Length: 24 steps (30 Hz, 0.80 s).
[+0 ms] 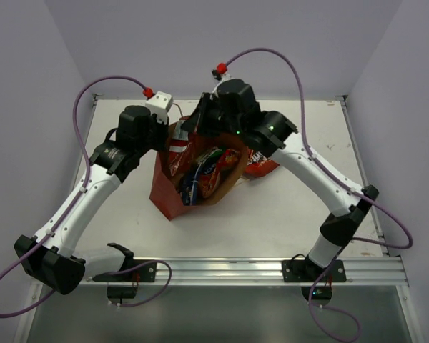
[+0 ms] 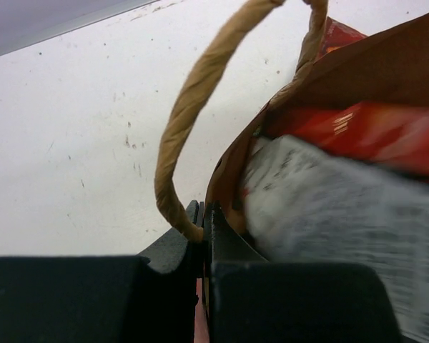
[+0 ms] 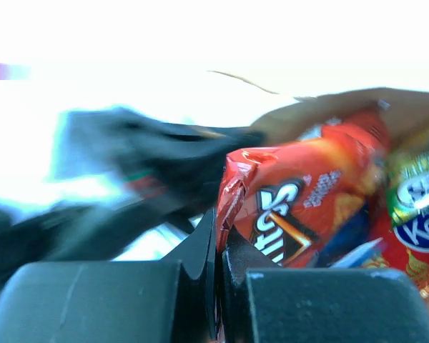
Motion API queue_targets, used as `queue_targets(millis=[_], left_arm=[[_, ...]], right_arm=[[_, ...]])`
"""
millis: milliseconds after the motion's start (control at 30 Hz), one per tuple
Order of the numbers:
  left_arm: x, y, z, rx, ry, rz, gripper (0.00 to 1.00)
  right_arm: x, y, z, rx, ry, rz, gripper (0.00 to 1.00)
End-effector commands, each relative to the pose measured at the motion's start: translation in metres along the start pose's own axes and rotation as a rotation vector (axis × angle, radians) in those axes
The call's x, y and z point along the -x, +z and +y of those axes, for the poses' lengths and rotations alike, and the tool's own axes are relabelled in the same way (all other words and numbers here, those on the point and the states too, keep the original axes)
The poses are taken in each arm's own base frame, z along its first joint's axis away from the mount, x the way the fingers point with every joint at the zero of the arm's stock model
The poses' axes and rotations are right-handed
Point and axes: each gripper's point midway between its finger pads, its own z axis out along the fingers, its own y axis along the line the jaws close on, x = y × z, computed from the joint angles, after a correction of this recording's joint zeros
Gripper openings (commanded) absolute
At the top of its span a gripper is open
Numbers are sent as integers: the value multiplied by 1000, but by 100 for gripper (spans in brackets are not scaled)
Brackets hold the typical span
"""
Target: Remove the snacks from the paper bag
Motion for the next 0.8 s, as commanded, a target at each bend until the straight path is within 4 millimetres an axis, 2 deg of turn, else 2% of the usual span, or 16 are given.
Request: queue_targets(millis=[0,67,100,200,233,300,333,400,433,500,533,600,633,667,733,767], left_arm=[[34,-15,9,39,-32,-132,0],[33,-15,10,45,-32,-128,0],[33,-15,11,51,-32,-129,0],[33,-15,13,60,-31,-127,0],[33,-15,13,63,-31,-125,0],[32,-14,14,67,-30,-124,0],[31,-13,14,68,-29,-119,0],[31,-13,15,71,-28,-119,0],[31,-12,15,73,-28,-118,0],[31,-12,14,72,-27,-116,0],[30,-11,15,72,-24,-113,0],[31,-11,14,70,-24,-114,0],[30,-11,14,70,-24,-111,0],[30,-11,14,69,-24,-110,0],[28,-9,13,64,-24,-102,0],[27,-9,13,66,-25,-99,0]], right_arm=[[66,-95,61,193,-60,-218,0],[84,-120,66,210,-74,-286,0],[92,-141,70,228,-76,-324,0],[112,-174,68,237,-81,-404,0],[122,-193,61,233,-74,-447,0],[131,-211,52,218,-62,-493,0],[138,-228,40,193,-59,-541,0],[147,-242,21,132,-48,-603,0],[154,-251,0,77,-39,-644,0],[158,-254,-24,17,-22,-666,0],[162,-251,-49,-47,-5,-676,0],[166,-250,-72,-101,17,-686,0],[170,-245,-100,-165,45,-687,0],[169,-240,-108,-167,60,-665,0],[179,-225,-153,-264,108,-656,0],[180,-217,-162,-264,117,-631,0]])
